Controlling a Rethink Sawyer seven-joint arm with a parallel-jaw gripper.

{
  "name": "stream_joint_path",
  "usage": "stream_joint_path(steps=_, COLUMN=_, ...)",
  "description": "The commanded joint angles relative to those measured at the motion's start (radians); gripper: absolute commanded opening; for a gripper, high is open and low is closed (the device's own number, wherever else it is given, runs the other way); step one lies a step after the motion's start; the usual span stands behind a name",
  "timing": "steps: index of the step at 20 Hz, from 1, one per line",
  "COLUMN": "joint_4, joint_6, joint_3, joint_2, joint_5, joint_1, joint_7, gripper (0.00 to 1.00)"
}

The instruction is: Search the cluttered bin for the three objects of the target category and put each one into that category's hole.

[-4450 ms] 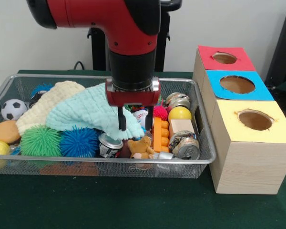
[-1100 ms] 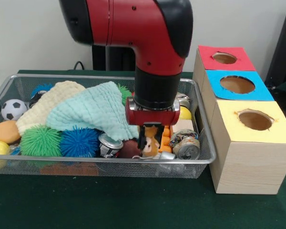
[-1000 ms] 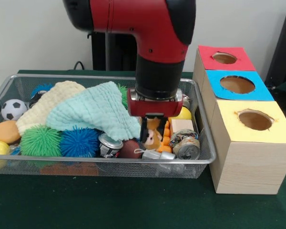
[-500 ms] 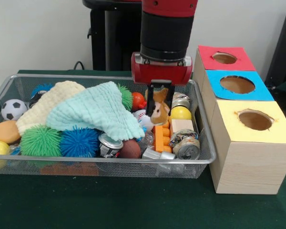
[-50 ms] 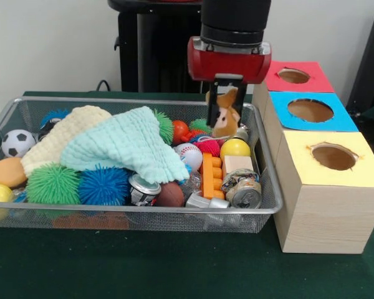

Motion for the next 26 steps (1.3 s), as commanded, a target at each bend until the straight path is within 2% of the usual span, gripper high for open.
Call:
stream_joint_path(steps=1, joint_4=0.116, joint_6=0.097, joint_3=-0.02, joint_2=0.001, joint_5=0.061, joint_1=0.057, joint_7=0.21, gripper=0.0)
stream_joint_path(steps=13, joint_4=0.115, joint_6=0.075, joint_3=-0.086, joint_2=0.017, joint_5=0.166, joint_1=0.179, joint_7=0.276, gripper=0.0)
stream_joint_path(steps=26, joint_4=0.134, joint_6=0.046, joint_3=-0.15, joint_2=0.027, joint_5=0.216, joint_1=0.246, joint_7=0.251, gripper=0.0)
